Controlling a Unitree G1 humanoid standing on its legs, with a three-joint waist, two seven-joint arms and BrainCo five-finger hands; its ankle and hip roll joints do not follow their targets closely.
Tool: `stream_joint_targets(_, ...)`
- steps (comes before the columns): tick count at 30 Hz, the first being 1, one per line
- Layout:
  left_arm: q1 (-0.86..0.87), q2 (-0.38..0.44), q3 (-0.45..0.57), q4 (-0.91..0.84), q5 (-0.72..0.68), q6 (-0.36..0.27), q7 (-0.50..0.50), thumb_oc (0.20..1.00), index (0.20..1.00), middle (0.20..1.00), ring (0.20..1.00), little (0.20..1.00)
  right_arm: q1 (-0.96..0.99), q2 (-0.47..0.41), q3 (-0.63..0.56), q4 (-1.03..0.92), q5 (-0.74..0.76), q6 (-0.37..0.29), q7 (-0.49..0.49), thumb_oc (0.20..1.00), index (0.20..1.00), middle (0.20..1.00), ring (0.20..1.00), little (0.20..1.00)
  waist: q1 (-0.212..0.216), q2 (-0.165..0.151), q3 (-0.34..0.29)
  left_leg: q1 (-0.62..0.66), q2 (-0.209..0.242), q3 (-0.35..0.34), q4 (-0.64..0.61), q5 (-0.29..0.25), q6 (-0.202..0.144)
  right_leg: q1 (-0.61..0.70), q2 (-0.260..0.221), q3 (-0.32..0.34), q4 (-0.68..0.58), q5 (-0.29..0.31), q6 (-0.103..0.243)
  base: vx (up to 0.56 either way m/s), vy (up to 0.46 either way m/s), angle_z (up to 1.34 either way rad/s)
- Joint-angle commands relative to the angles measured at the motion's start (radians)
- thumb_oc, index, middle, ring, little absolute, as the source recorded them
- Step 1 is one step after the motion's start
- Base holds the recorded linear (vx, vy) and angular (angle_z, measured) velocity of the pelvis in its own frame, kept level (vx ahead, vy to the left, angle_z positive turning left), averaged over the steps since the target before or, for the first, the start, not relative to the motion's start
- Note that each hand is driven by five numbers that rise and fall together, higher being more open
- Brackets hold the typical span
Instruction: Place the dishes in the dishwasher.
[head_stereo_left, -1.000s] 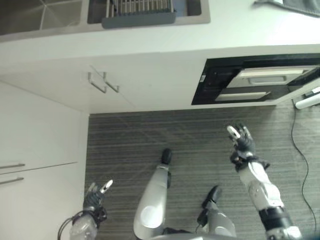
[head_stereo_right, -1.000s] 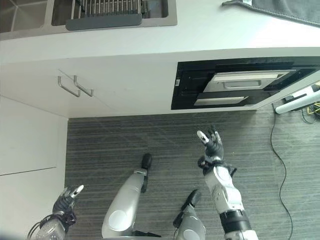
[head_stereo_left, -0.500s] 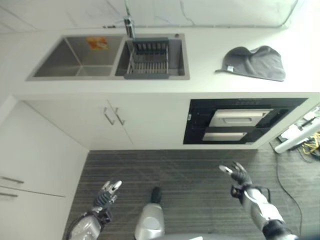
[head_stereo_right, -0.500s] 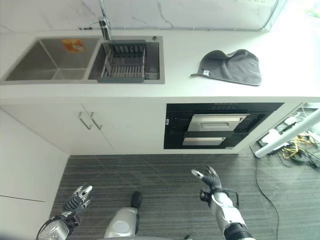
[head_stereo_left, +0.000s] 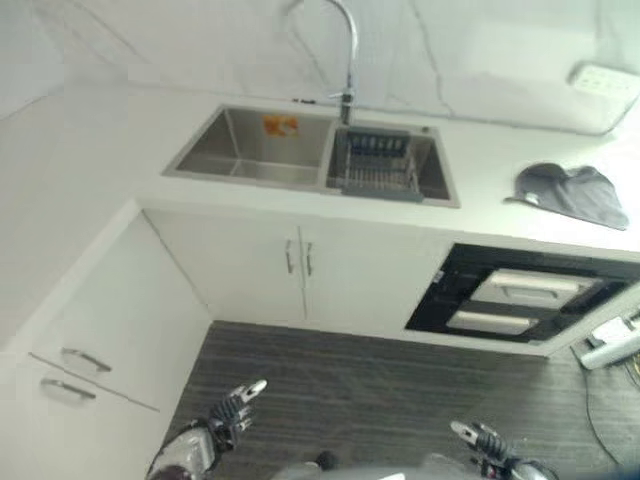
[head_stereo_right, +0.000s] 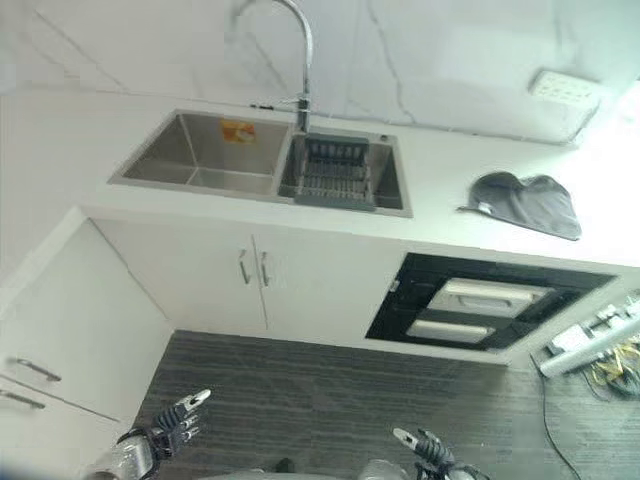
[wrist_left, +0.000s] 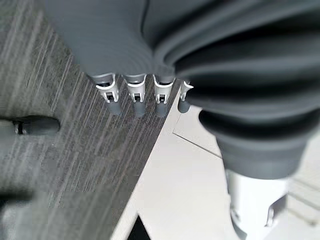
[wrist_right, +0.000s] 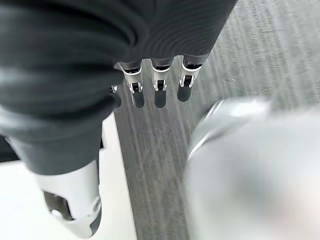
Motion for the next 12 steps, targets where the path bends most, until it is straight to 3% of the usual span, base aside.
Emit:
stream_joint_targets(1,0.006,0.004,-0.009,-0.030,0.041,-0.060,-0.033,1.000,1.000,1.000,1.000,1.000,-0.065,0.003,-0.013,0.028,0.000,-0.060,0.027,1.000,1.000,1.000,1.000,1.000,-0.004,-0.042,-0.004,0.004,0.067,-0.029,0.001,-0.038,-0.067,0.100,-0.012,0.015,-0.121,0.045,-0.025,0.11,-0.034,0.64)
stream_joint_targets(7,0.025,-0.053,0.041,0.069,-0.034,-0.061,-0.016,1.000,1.000,1.000,1.000,1.000,-0.064,0.036,-0.006,0.110,-0.043,-0.001,0.001,1.000,1.000,1.000,1.000,1.000,0.009,-0.051,-0.059,0.028,0.062,-0.002,0.001,-0.053,-0.079,0.190,-0.018,-0.032,-0.216,0.049,-0.033,0.09,-0.078,0.47)
stream_joint_targets(12,0.047,-0.067,0.050,0.124,-0.001,-0.074,-0.017,1.000,1.000,1.000,1.000,1.000,-0.071,0.050,0.007,0.139,-0.055,0.008,-0.014,1.000,1.000,1.000,1.000,1.000,0.015,-0.039,-0.082,0.044,0.059,0.002,0.001,-0.060,-0.084,0.227,-0.014,-0.045,-0.253,0.043,-0.042,0.06,-0.044,-0.20)
